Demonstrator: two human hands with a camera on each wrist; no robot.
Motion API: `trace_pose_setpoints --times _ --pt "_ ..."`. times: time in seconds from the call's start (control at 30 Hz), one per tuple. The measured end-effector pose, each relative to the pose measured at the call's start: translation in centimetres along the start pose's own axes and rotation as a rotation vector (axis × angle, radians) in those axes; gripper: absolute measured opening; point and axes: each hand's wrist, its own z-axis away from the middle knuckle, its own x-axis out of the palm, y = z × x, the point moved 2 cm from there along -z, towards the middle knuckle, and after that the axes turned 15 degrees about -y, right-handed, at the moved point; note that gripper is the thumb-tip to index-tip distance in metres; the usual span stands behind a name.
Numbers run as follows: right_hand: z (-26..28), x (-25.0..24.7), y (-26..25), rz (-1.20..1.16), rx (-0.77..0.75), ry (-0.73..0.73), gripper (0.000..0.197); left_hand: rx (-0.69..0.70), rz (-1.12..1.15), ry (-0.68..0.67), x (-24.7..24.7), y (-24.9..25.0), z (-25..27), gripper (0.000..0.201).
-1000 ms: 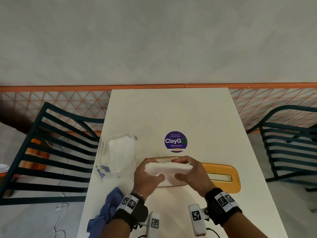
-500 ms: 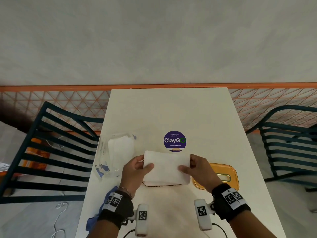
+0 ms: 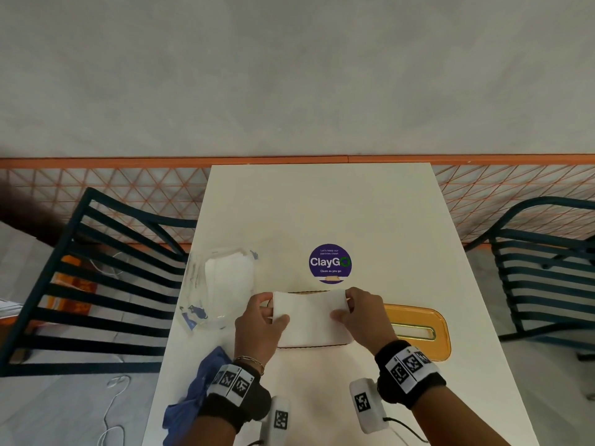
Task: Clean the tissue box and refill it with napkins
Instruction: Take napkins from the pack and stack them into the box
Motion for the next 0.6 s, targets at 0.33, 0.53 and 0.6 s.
trace_pose_setpoints --times 0.33,0.53,0.6 --pt "1.1 -1.0 -0.7 0.182 0.016 0.096 0.057 0.088 -0.462 0.014 -1.0 1.0 0.8 0.080" --pt "2.1 -0.8 -1.2 0.447 -0.252 -0.070 0.058 0.335 -0.773 -0.272 -0.3 1.2 0.6 0.066" --pt "2.3 -0.5 -1.1 0.526 -0.267 -0.141 0.064 0.319 -0.871 -0.362 0.2 0.7 0.3 0.077"
